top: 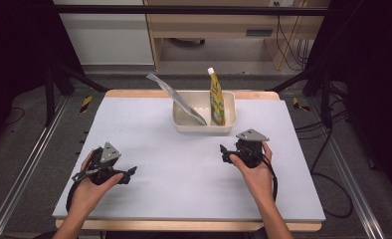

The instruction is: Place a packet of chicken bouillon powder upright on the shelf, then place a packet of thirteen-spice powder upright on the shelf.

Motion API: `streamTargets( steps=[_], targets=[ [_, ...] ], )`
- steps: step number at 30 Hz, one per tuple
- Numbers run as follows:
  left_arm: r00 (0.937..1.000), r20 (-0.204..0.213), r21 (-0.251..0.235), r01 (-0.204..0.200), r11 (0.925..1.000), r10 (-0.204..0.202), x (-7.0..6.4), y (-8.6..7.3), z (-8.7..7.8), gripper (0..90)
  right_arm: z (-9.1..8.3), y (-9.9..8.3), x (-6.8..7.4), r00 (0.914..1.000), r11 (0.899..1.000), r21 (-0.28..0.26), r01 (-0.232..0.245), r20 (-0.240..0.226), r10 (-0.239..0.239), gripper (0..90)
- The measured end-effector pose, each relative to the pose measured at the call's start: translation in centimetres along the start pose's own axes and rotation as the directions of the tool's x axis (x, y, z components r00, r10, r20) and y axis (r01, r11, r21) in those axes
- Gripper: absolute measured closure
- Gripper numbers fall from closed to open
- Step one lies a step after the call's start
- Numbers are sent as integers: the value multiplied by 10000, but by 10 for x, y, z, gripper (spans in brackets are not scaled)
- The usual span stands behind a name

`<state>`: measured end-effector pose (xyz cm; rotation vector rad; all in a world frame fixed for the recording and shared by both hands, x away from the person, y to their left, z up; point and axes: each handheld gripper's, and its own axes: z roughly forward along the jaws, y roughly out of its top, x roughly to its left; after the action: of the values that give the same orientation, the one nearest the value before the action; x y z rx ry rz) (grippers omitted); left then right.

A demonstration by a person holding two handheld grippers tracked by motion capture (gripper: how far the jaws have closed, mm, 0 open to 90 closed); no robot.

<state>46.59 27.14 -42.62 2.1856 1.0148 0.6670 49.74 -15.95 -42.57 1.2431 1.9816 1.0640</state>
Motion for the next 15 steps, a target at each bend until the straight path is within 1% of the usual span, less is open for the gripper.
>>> streamTargets(
  steps=[1, 3, 5, 6, 8, 11, 14, 15],
  targets=[
    [10000, -41, 58, 80, 10000, -80, 4, 0, -2, 80, -1, -2, 1, 9999, 9998, 104, 144, 49, -144, 146],
    [9993, -249, 259, 277, 9993, -270, 11, -2, -4, 84, -1, -4, 3, 9997, 9996, 145, 239, 18, -239, 147],
    [9974, -518, 486, 529, 9974, -503, 19, -6, -5, 84, -1, -5, 3, 9999, 9998, 197, 105, -76, -104, 149],
    [9969, -567, 602, 586, 9965, -552, 22, -8, -6, 85, -1, -6, 3, 9999, 9997, 240, 94, -81, -92, 150],
    [9952, -614, 742, 808, 9940, -764, 29, -11, -7, 85, -1, -7, 4, 9999, 9997, 229, 59, -88, -57, 156],
    [9913, -733, 1027, 1161, 9879, -1089, 41, -18, -8, 87, -3, -8, 4, 9999, 9996, 249, 153, -47, -152, 156],
    [9896, -698, 1281, 1342, 9826, -1260, 48, -22, -8, 97, -4, -10, 3, 9997, 9992, 340, 221, 72, -224, 156],
    [9890, -701, 1374, 1388, 9807, -1302, 49, -23, -9, 99, -3, -11, 2, 9998, 9991, 389, 179, 106, -183, 156]
  ],
)
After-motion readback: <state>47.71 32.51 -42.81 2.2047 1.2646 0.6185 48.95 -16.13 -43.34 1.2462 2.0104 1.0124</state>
